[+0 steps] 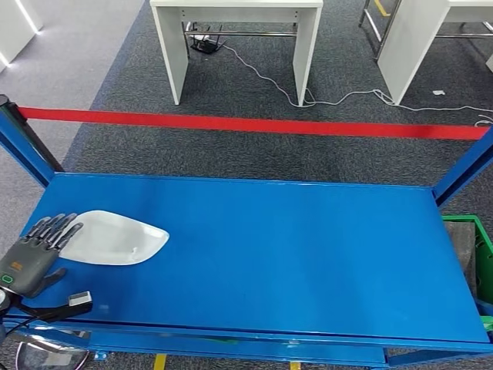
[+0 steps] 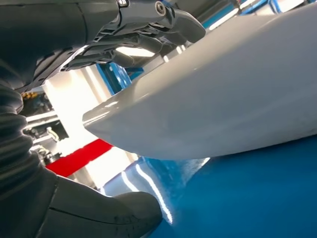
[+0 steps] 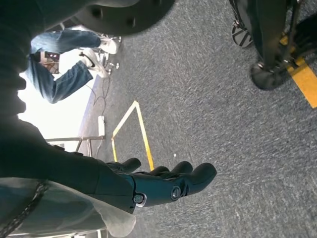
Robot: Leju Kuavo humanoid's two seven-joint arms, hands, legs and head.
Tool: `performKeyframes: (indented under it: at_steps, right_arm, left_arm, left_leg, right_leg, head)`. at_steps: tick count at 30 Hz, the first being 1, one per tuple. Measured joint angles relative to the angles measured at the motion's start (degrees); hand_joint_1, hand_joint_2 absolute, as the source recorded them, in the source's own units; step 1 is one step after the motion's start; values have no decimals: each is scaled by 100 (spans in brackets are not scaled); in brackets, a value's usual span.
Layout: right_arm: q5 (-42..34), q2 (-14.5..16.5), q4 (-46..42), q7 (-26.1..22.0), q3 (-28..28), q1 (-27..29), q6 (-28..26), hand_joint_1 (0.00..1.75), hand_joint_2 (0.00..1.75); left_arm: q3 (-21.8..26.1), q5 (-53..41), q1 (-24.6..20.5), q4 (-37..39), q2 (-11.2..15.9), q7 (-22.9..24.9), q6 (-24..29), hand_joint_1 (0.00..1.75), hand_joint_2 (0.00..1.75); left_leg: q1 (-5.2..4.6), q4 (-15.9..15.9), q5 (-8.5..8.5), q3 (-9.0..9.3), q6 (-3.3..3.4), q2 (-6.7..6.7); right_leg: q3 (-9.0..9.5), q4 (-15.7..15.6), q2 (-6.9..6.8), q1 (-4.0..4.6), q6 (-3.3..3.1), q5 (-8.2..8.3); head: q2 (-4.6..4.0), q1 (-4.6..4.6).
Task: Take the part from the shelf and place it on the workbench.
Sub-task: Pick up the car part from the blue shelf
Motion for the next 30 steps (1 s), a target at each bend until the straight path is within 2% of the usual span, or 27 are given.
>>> performKeyframes:
  at_steps: [1, 2, 4, 5, 7, 8, 10, 11, 12, 13, 15, 16, 17, 20, 22, 23, 25, 26, 27, 28, 30]
  right_arm:
    - [2, 0, 0, 0, 1, -8, -1, 0, 175]
    - [7, 0, 0, -2, 1, -12, -1, 0, 175]
    - [22, 0, 0, -7, 0, -11, -3, 0, 175]
    - [34, 1, 0, -10, -1, -10, -3, 0, 175]
    - [59, 2, 0, -13, -1, -8, -11, 0, 175]
    - [68, 3, 0, -15, -1, -8, -15, 0, 175]
    - [86, 2, 0, -19, -1, -3, -20, 0, 175]
    - [98, 2, 0, -19, -1, 0, -19, 0, 175]
    - [110, 2, 0, -19, -1, 3, -18, 0, 175]
    - [123, 2, 0, -18, -2, 4, -17, 0, 175]
    - [149, 3, 0, -14, -3, 0, -14, 0, 175]
    - [162, 4, 0, -16, -3, -5, -12, 0, 175]
    - [173, 4, 0, -19, -3, -11, -10, 0, 175]
    - [201, 3, 0, -31, -8, -18, -3, 0, 175]
    - [215, 2, 0, -31, -16, -19, -2, 0, 175]
    - [217, 2, 0, -31, -24, -22, 0, 0, 175]
    - [219, 2, 1, -31, -40, -18, 3, 0, 175]
    - [220, 2, 2, -31, -46, -11, 4, 0, 175]
    - [222, 2, 2, -31, -49, -2, 4, 0, 175]
    - [226, 1, 2, -31, -53, 3, 4, 0, 175]
    - [234, 0, 2, -31, -64, -1, 4, 0, 175]
  left_arm:
    - [5, 7, -5, 17, -13, -5, 4, 131, 175]
    - [9, 24, -9, 38, -27, -16, 7, 164, 175]
    - [9, 77, -12, 97, -69, -70, 6, 173, 175]
    - [7, 113, -2, 128, -96, -110, 8, 171, 175]
    - [-3, 176, 24, 181, -164, -197, 32, 155, 175]
    - [-12, 194, 42, 202, -199, -227, 57, 131, 175]
    - [-39, 196, 85, 244, -285, -268, 161, 55, 175]
    - [-54, 181, 111, 259, -332, -284, 252, 20, 175]
    - [-67, 158, 128, 270, -380, -296, 365, 1, 175]
    - [-74, 132, 134, 278, -424, -304, 483, 0, 175]
    - [-79, 66, 113, 286, -495, -319, 697, 0, 175]
    - [-84, 29, 95, 288, -523, -326, 776, 0, 175]
    - [-92, -17, 76, 288, -553, -333, 847, 0, 175]
    - [-124, -136, 8, 289, -663, -343, 971, 0, 175]
    - [-146, -180, -54, 289, -740, -350, 990, 0, 175]
    - [-158, -196, -78, 290, -782, -354, 997, 0, 175]
    - [-176, -215, -112, 302, -864, -357, 1005, 0, 175]
    - [-184, -222, -125, 314, -903, -357, 1007, 0, 175]
    - [-192, -231, -137, 326, -936, -357, 1007, 10, 175]
    - [-201, -237, -147, 338, -966, -358, 1009, 21, 175]
    - [-217, -244, -176, 371, -1017, -360, 1022, 42, 175]
  left_leg:
    - [-9, 5, -5, -3, -17, -1]
    - [-16, 7, -4, -6, -39, -2]
    - [-13, -4, 8, -1, -94, -4]
    - [-8, 2, -2, 0, -125, -4]
    - [4, 247, -190, -95, -194, 2]
    - [18, 553, -374, -223, -226, 6]
    - [41, 1330, -736, -560, -274, 10]
    - [46, 1575, -794, -666, -283, 11]
    - [48, 1607, -737, -679, -283, 11]
    - [48, 1411, -577, -588, -275, 11]
    - [40, 620, -181, -217, -236, 10]
    - [30, 277, -66, -61, -208, 9]
    - [18, 62, -17, 31, -180, 8]
    - [-1, -54, -9, 59, -80, 7]
    - [22, -105, 27, 77, -12, 11]
    - [34, -124, 42, 81, 13, 14]
    - [34, -126, 47, 72, 34, 17]
    - [33, -125, 47, 68, 39, 18]
    - [33, -124, 47, 69, 39, 17]
    - [36, -121, 45, 73, 36, 16]
    - [37, -108, 33, 82, 10, 14]
  right_leg:
    - [80, -136, 0, 5, -8, 9]
    - [98, -154, 2, 11, -13, 1]
    - [116, -165, 6, 14, -50, 31]
    - [120, -180, 6, 5, -80, 49]
    - [129, -213, 0, -21, -139, 83]
    - [131, -218, -2, -23, -152, 90]
    - [125, -216, -4, -15, -162, 91]
    - [126, -216, -4, -11, -162, 89]
    - [129, -214, -4, -9, -162, 87]
    - [138, -213, -4, -9, -158, 83]
    - [160, -210, -4, -3, -137, 70]
    - [160, -204, -2, 5, -118, 62]
    - [153, -202, -2, 11, -95, 59]
    - [136, -214, -8, 8, -8, 60]
    - [48, -48, -7, 1, 58, -77]
    - [-71, 194, -6, -6, 84, -225]
    - [-424, 936, -4, -25, 121, -577]
    - [-571, 1233, -4, -30, 130, -667]
    - [-634, 1355, -4, -33, 135, -652]
    - [-583, 1244, -6, -36, 136, -528]
    - [-236, 535, -11, -53, 131, -158]
  head:
    - [0, -1]
    - [0, -5]
    - [0, -7]
    - [0, -9]
    - [0, -23]
    - [0, -32]
    - [0, -40]
    - [0, -40]
    - [0, -40]
    - [0, -40]
    - [0, -39]
    - [0, -39]
    - [0, -37]
    - [0, -33]
    - [0, -18]
    - [0, -10]
    - [0, 4]
    - [0, 2]
    - [0, 3]
    - [0, 6]
    - [0, 6]
